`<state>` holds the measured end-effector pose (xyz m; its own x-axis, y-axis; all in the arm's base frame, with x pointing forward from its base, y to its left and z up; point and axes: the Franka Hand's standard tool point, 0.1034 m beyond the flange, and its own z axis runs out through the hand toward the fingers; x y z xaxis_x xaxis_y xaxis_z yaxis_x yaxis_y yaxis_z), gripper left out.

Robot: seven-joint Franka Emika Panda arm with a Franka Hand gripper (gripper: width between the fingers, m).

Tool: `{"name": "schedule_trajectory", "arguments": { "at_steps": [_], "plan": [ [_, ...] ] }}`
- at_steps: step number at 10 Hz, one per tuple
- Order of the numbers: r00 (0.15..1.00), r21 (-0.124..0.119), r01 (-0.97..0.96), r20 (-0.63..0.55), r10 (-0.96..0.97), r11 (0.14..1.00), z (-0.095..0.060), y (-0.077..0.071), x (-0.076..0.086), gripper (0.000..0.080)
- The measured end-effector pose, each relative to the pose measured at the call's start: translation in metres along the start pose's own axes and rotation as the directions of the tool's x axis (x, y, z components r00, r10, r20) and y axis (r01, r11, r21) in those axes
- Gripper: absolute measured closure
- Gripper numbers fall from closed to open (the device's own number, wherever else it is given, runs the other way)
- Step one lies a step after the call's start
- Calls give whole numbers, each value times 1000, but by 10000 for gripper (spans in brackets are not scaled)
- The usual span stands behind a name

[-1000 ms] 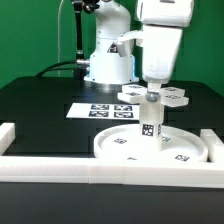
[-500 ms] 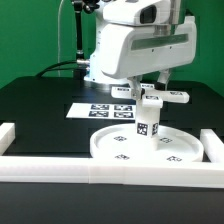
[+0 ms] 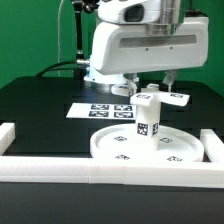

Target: Assemble round table

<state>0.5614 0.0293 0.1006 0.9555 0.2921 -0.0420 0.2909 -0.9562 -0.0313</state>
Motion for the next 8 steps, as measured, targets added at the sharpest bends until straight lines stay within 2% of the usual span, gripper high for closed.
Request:
{"name": "schedule_trajectory", "arguments": {
  "at_steps": [2,5,8],
  "plan": [
    [972,35,-234,-19,235,972,0,5,0,354],
    [838,88,-542,-25,545,836,1,5,0,354],
    [650,98,-756,-3,760,648,1,-5,3,354]
  ]
}}
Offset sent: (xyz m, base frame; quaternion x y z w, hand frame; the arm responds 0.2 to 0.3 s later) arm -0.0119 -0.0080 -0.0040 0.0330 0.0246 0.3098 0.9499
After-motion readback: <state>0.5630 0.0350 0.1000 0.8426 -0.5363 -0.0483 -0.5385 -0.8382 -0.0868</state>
